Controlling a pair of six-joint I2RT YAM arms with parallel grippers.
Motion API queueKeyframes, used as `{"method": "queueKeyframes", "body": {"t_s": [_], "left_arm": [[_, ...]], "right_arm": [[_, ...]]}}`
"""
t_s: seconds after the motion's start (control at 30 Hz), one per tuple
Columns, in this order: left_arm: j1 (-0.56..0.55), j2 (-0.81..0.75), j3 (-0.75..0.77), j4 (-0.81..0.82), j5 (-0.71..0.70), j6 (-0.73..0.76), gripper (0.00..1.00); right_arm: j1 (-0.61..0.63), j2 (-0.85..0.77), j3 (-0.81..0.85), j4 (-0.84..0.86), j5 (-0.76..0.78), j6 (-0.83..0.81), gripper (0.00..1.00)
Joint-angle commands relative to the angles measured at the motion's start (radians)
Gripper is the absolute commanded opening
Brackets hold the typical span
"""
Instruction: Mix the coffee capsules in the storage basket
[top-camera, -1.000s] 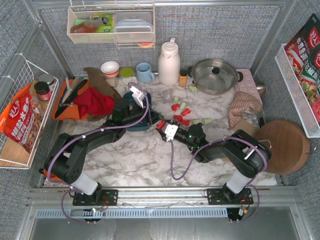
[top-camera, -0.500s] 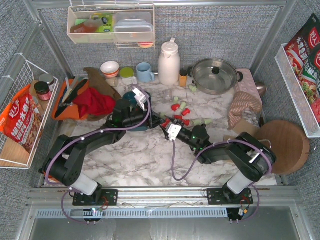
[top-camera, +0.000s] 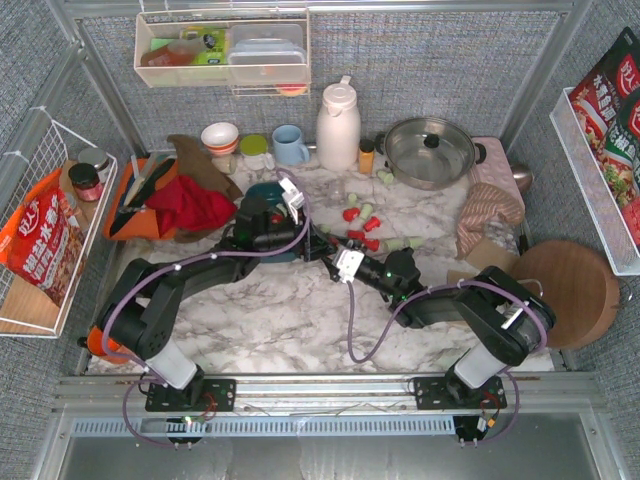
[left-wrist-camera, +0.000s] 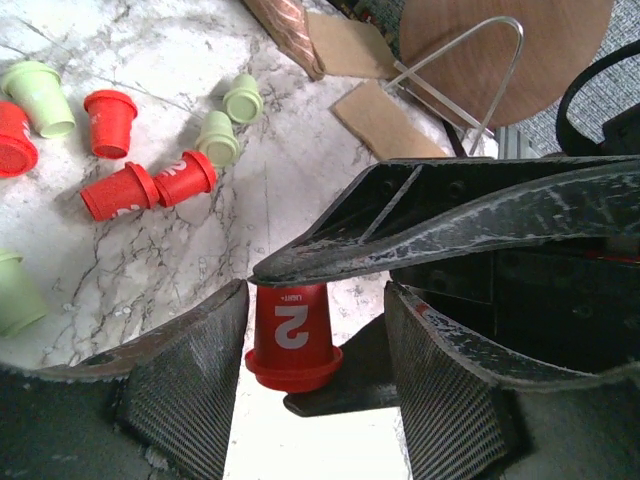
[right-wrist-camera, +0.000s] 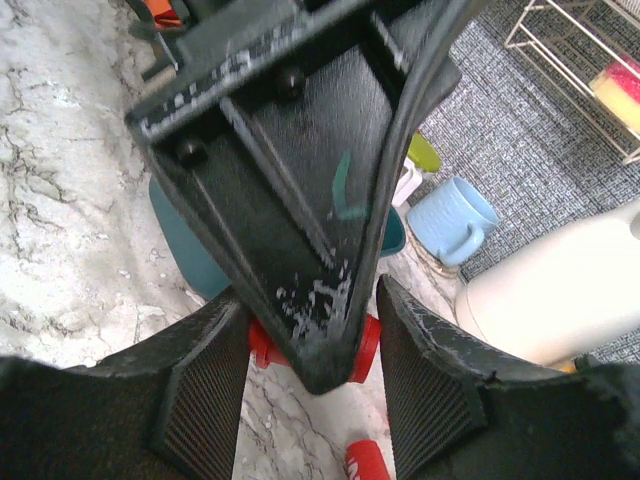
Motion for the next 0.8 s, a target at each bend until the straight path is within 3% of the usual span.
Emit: {"method": "queueKeyframes", "body": {"t_s": [0.0,0.2,0.33,0.5,0.6,0.67,0.77], "left_arm": [[-0.01,0.03,0.029,-0.009,0.059,0.014,0.64],[-0.017,0.042,0.057,-0.078,0.07,0.052,0.54],[-0.018,0.02,0.054,-0.091,0.005,0.05,0.44],[0.007,-0.037,0.049,-0.147,-0.219,0.038,0.37],[0.053,-0.061,0.032,-0.136,-0.332,-0.005,0.35],[0.081,-0.074,0.024,-0.138,-0.42,-0.03,0.35],[0.131,-0.068,0.015,-0.124,-0.54,-0.035,0.37]], "right_arm": [[0.007,-0.002,0.018,0.037,-0.038,0.024,0.44],[0.009,-0.005,0.016,0.049,0.016,0.04,0.45],[0.008,-0.023,0.013,0.019,0.083,0.068,0.6],[0.005,-0.067,-0.006,-0.053,0.171,0.122,0.82],[0.003,-0.111,-0.004,-0.166,0.249,0.187,0.89],[0.0,-0.147,0.01,-0.255,0.343,0.253,0.99],[-0.01,-0.197,0.092,-0.521,0.414,0.356,0.99]]}}
